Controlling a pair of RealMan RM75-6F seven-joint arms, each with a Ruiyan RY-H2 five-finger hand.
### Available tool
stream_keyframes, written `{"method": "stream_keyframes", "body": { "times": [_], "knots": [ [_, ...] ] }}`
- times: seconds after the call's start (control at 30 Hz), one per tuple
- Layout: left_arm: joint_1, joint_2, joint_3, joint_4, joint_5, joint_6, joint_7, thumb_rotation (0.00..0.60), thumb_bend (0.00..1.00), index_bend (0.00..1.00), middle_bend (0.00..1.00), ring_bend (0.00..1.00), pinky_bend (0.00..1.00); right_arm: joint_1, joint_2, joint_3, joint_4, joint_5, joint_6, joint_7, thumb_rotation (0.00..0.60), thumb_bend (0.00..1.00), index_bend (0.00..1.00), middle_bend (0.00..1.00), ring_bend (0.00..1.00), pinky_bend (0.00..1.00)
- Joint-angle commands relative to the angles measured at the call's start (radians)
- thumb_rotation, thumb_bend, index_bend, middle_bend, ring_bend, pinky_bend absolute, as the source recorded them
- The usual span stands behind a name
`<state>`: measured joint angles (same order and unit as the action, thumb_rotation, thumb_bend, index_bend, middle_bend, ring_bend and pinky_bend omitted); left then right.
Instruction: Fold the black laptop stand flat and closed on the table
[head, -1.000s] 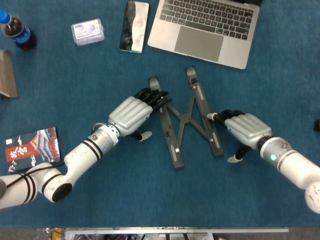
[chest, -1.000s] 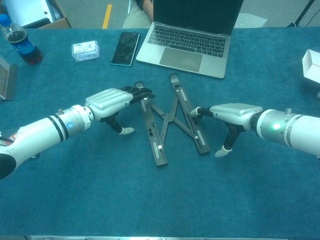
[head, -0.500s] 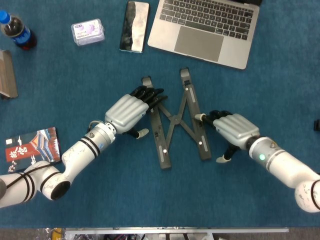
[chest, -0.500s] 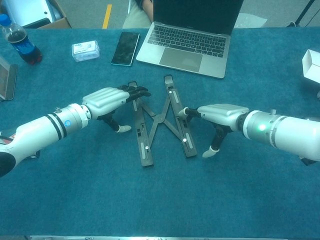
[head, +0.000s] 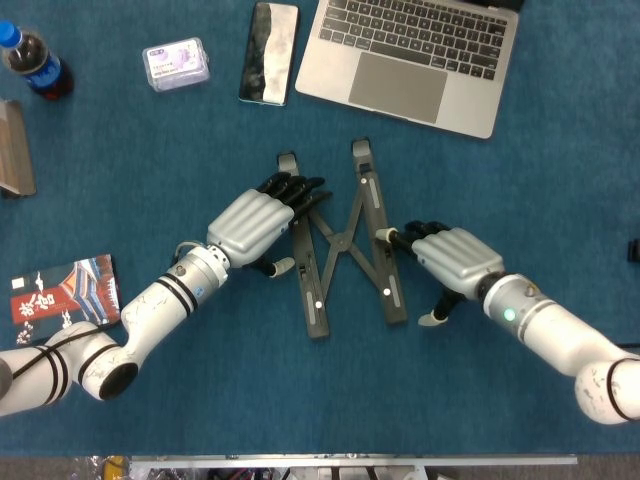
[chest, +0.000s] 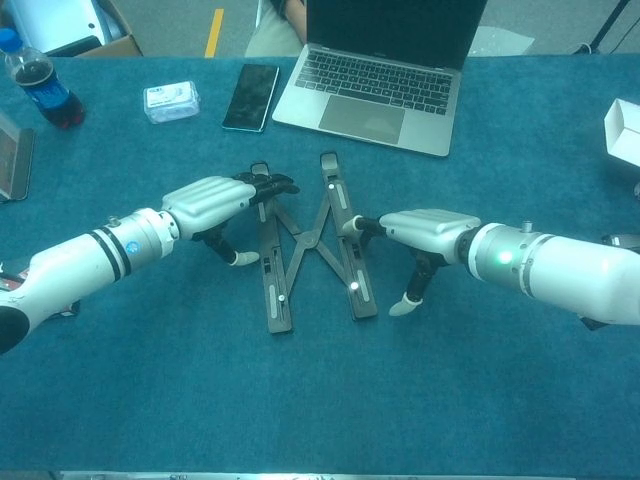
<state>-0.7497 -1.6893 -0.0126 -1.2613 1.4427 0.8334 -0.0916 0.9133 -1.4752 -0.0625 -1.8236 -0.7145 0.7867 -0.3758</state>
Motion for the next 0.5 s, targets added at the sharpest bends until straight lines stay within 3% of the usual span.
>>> {"method": "stream_keyframes", "body": {
  "times": [0.03,0.5],
  "knots": [
    [0.000,0.000,0.000,0.000,0.000,-0.001,0.000,0.600,0.28,0.00,0.00,0.00,0.00,0.001,-0.004,0.002,0.003,-0.006,-0.001,0.002,0.600,0.00,0.00,0.10,0.00,0.09],
    [0.001,0.003,0.001,-0.006,0.003,0.001,-0.006,0.600,0.28,0.00,0.00,0.00,0.00,-0.002,-0.028,0.025,0.016,-0.039,0.000,0.023,0.600,0.00,0.00,0.10,0.00,0.09]
  ]
}}
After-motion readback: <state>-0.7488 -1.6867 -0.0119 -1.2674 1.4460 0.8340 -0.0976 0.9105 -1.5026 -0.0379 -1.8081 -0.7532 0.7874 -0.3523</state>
